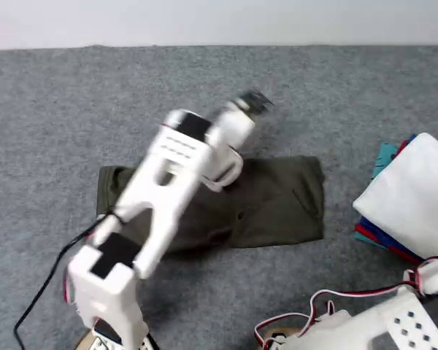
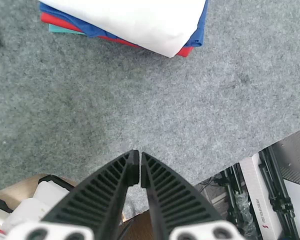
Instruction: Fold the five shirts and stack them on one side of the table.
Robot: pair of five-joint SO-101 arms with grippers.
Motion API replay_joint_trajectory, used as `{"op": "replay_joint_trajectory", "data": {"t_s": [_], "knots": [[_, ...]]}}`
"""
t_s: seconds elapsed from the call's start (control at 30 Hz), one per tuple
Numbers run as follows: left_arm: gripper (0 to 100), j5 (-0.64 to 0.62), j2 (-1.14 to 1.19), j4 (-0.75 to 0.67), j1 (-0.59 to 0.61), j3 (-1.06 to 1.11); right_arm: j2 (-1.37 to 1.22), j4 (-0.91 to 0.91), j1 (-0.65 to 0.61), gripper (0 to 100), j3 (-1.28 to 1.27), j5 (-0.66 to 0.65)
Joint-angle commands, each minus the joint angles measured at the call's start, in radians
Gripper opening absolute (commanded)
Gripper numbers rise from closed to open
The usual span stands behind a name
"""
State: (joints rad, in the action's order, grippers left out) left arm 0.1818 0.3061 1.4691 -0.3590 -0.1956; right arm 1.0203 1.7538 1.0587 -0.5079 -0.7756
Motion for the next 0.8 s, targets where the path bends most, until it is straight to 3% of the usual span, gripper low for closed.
{"op": "replay_joint_trajectory", "data": {"t_s": [0.0,0.2,0.37,0.6,0.77], "knots": [[19,-0.029,-0.11,0.029,0.157,-0.038,0.012,0.035,0.01,0.9,0.003,-0.011],[14,-0.029,-0.114,0.15,0.413,-0.036,0.012,0.035,0.005,0.9,0.003,-0.011],[26,-0.029,-0.107,0.209,0.615,-0.025,0.012,0.035,0.005,0.9,0.003,-0.008],[27,-0.023,0.052,0.222,0.678,0.053,0.012,0.035,0.01,0.9,0.003,-0.006],[28,-0.044,0.221,0.184,0.657,0.051,0.012,0.036,0.012,0.9,0.003,-0.009]]}}
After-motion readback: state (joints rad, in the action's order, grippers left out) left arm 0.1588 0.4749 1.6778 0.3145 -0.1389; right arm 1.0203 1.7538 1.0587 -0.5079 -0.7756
